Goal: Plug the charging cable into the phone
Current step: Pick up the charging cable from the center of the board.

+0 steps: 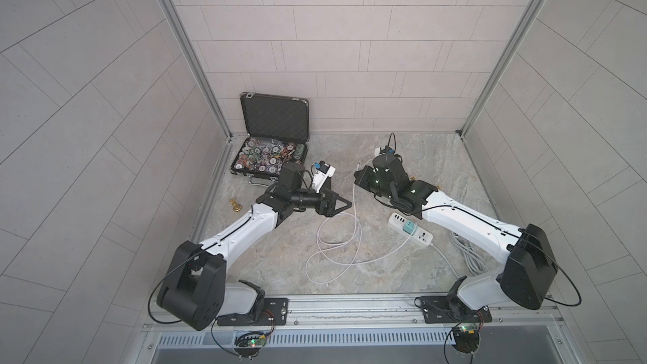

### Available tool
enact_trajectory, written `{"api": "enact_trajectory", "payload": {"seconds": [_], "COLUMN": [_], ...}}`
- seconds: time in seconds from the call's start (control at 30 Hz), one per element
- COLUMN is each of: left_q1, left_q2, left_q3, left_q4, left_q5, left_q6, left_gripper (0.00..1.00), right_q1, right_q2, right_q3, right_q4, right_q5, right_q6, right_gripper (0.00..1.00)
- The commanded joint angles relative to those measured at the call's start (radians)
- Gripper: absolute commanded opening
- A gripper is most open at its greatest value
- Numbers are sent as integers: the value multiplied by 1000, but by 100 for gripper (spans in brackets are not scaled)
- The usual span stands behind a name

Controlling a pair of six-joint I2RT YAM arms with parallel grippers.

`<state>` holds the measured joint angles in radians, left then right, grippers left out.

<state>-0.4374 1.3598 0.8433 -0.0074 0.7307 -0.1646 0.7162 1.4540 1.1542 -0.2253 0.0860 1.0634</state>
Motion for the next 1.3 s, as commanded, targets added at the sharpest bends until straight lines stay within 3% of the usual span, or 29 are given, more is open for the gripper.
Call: {"api": "enact_trajectory", "payload": {"seconds": [0.0,0.17,0.33,0.7,0.8,1.27], "left_q1": [-25,-54,-59,-60,-61,-60], "left_q2": [20,28,36,44,47,52], "left_q3": [56,84,94,114,136,178], "left_q4": [-34,-77,-101,-132,-159,-225], "left_q5": [-67,-73,-108,-202,-244,-235], "left_q6": [36,45,51,68,75,87], "left_gripper": [100,95,72,74,71,18], "right_q1": [9,12,17,38,58,77], "right_q2": [-41,-54,-58,-59,-56,-80], "right_q3": [-22,-63,-68,-77,-80,-102], "right_q4": [58,103,114,149,155,187], "right_q5": [-3,-14,-32,-45,-53,-85], "right_q6": [47,65,77,118,108,41], "right_gripper": [0,0,0,0,0,0]}}
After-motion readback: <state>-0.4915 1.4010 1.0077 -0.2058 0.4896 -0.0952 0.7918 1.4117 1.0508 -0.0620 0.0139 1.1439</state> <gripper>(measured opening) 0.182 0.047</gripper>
